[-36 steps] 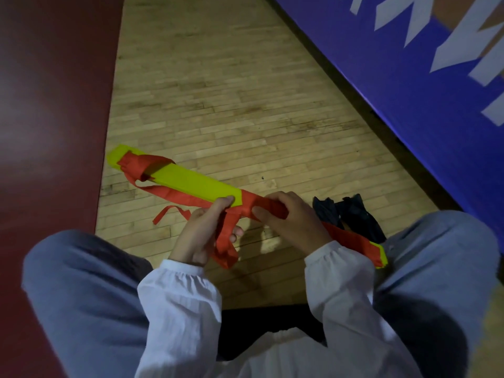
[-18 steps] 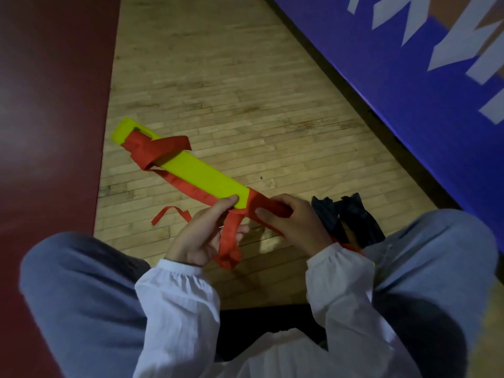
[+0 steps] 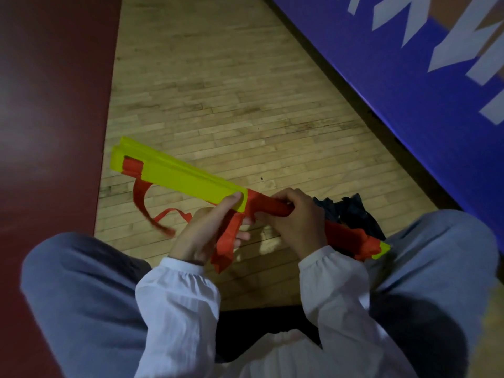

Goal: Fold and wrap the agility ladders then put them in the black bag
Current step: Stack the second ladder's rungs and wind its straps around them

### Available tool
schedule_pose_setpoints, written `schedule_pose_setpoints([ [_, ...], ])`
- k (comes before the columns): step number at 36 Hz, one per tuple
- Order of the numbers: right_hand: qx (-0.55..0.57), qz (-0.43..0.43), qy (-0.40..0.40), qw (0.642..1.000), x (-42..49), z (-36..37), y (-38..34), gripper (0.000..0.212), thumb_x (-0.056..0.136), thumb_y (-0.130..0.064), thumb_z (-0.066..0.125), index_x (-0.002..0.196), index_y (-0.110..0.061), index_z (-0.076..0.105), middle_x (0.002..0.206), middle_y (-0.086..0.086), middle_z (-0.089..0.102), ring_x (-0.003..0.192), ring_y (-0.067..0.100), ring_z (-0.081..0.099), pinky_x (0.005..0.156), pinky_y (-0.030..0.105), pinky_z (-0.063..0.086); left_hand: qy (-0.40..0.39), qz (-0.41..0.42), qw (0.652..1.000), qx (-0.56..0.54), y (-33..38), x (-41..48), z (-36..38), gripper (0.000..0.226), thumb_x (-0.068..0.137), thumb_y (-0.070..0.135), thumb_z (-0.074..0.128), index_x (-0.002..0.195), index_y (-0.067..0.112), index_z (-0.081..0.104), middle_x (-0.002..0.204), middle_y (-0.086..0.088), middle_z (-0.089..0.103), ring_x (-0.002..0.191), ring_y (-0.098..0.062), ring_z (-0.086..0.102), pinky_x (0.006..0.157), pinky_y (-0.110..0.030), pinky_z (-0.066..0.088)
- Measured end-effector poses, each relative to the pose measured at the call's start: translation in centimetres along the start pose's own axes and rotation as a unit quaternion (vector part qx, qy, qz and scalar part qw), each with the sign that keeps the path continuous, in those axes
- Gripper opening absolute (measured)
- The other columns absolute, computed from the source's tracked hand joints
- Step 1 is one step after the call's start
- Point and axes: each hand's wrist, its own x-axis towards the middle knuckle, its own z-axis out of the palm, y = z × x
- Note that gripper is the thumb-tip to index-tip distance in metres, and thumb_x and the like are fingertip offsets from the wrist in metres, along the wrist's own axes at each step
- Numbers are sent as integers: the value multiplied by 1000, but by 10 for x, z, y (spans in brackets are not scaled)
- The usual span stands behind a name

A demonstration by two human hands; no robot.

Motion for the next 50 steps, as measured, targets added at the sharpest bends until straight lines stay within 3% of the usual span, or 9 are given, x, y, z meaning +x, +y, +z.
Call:
schedule_pose_setpoints([
  [8,3,-35,-17,999,0,2,0,32,62,-34,88,81,-29,62,82,-15,54,84,14,55,81,44,48,95,28,995,-3,1,-2,10,51,85,52,60,95,2,65,85,-18,73,43,-17,59,38,-19,45],
  [12,0,-33,-97,995,4,-5,0,31,68,-39,84,88,-28,63,89,-9,59,88,12,56,77,30,48,114,43,992,31,2,-7,9,57,85,53,59,90,-3,68,58,-8,69,34,-14,53,39,-20,44],
  [16,0,3,-187,982,5,-12,-2,71,71,-82,46,102,-23,69,91,-4,65,88,12,60,75,28,44,99,68,990,77,0,-10,5,61,84,57,56,82,-2,74,54,-12,66,38,-16,52,44,-21,45],
  [20,-38,16,-223,974,7,-10,4,72,72,-87,23,90,-33,66,72,-17,45,77,11,51,71,27,35,68,80,989,100,-1,-9,5,58,83,57,57,77,2,76,71,-29,67,43,-18,54,52,-27,47],
  [25,-22,21,-214,976,5,-8,7,73,72,-87,27,90,-27,65,70,-16,49,74,12,55,71,29,40,46,81,990,105,2,-10,6,61,82,56,57,85,-3,74,61,-19,67,39,-15,54,46,-22,48],
  [32,6,24,-178,984,3,-7,3,60,75,-84,35,75,-29,58,68,-10,56,68,12,56,63,30,40,-29,54,996,64,3,-11,-1,83,62,77,45,108,10,65,95,-15,74,55,-24,66,46,-26,53],
  [38,-1,31,-155,987,2,-3,5,74,68,-87,39,96,-25,68,77,-10,63,77,12,62,69,31,46,-22,33,996,75,5,-10,-3,91,59,82,41,111,11,65,95,-16,74,54,-24,65,44,-24,50],
  [44,-26,13,-119,992,0,0,4,75,67,-84,47,107,-24,64,97,-8,62,92,11,60,85,33,46,7,35,995,90,7,-14,-1,80,64,74,49,103,6,66,92,-14,74,62,-25,66,48,-25,53],
  [50,-36,13,-82,996,-1,8,4,57,66,-66,71,105,-26,62,96,-11,54,98,13,54,89,39,46,48,49,996,54,8,-14,8,47,89,44,57,88,-3,63,65,-13,71,38,-15,59,38,-21,49],
])
